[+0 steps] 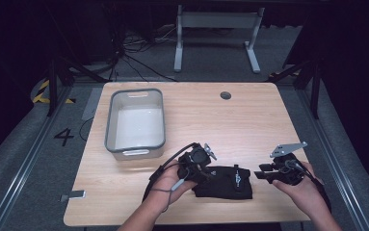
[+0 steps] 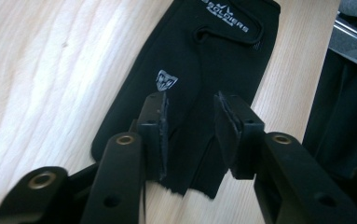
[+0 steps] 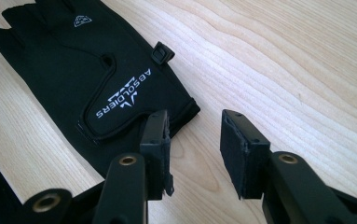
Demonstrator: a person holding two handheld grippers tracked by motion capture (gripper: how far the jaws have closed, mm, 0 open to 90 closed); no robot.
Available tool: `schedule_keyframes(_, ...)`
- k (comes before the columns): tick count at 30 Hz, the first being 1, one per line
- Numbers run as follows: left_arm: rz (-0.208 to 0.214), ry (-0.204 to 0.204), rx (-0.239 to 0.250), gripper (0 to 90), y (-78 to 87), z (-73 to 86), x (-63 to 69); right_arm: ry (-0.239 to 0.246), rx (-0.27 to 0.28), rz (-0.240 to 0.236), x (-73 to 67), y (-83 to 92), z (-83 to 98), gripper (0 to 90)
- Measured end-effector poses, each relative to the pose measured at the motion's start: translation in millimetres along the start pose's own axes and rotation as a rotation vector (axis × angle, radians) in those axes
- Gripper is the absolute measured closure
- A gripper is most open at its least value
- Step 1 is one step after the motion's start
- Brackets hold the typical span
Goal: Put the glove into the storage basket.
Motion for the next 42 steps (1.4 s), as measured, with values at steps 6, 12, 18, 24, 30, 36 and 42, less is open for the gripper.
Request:
schedule_keyframes(6, 0.003, -0.034, -0.011, 57.7, -16.6, -8.8, 6.5, -0.018, 0.009, 0.008, 2.3, 4.9, 5.6, 62.5)
schedule_keyframes(12, 0.005, -0.026, -0.008, 50.5, -28.5, -11.7, 7.4, -0.030, 0.008, 0.009, 3.8, 6.2, 9.1, 62.0)
schedule_keyframes(18, 0.027, 0.017, 0.000, 44.9, -36.9, -13.3, 6.0, -0.028, 0.002, 0.001, 3.9, 3.0, 9.0, 61.7)
schedule_keyframes(24, 0.024, 0.019, -0.013, 42.7, -47.2, -13.2, 6.0, -0.029, 0.000, -0.006, 4.3, 0.4, 8.9, 61.1)
schedule_keyframes(30, 0.014, -0.052, -0.039, 36.8, -56.6, -13.9, 14.5, -0.024, -0.008, -0.015, 3.0, -2.0, 9.1, 60.9)
schedule_keyframes(36, 0.012, -0.073, -0.055, 29.1, -63.3, -13.8, 16.4, -0.026, -0.006, -0.021, 3.0, -2.7, 9.2, 60.3)
schedule_keyframes(42, -0.017, -0.100, -0.086, 24.8, -69.9, -13.7, 20.0, -0.026, -0.006, -0.027, 2.9, -3.6, 9.1, 59.3)
Point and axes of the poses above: each handheld gripper's, and its own axes: y roughly backward along the jaws, z roughly out of its underside, x roughly to its right, the point moved 4 cm from there along -y, roughly forward along the jaws, and after that the axes turned 12 degrees about -z, right-handed, at the moved point
